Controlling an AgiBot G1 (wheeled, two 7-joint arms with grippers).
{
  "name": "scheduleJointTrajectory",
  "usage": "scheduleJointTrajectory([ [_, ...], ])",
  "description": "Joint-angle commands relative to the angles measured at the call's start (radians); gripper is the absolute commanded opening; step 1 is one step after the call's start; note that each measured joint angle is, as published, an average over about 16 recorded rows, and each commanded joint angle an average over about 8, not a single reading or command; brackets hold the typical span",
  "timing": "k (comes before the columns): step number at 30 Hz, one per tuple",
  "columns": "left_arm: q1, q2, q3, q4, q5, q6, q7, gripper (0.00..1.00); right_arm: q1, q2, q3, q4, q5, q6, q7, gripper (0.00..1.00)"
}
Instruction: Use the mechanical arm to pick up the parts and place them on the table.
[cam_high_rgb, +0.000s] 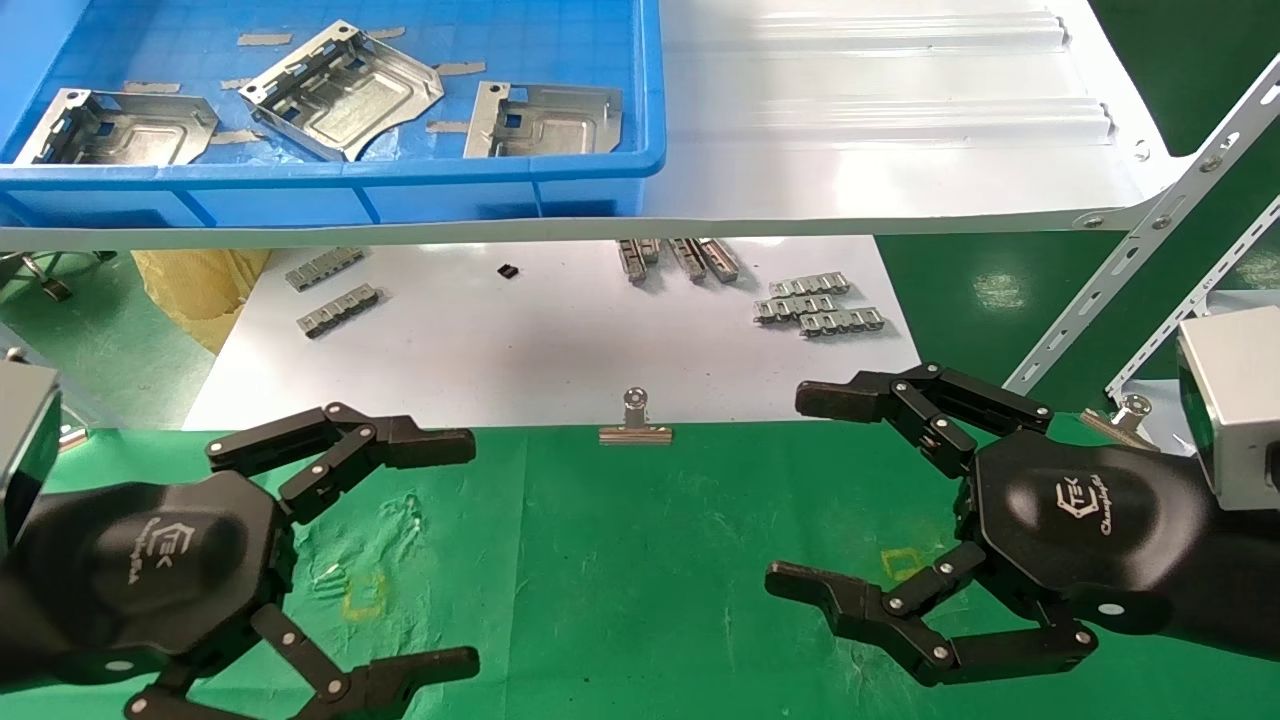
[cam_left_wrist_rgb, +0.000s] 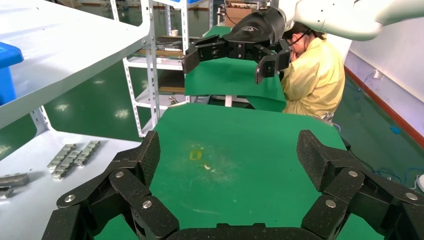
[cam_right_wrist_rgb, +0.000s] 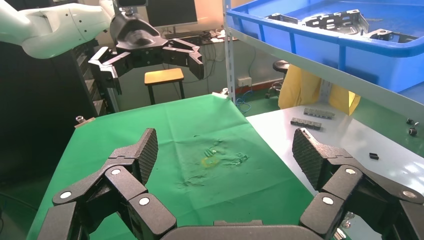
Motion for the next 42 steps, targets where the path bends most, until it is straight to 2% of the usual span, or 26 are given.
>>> scheduleJointTrajectory([
  [1,0.0,0.0,0.0,0.0,0.0,0.0,0.0,1.0,0.0,0.0,0.0,0.0,0.0,0.0,0.0,1.0],
  [42,0.0,0.0,0.0,0.0,0.0,0.0,0.0,1.0,0.0,0.0,0.0,0.0,0.0,0.0,0.0,1.0],
])
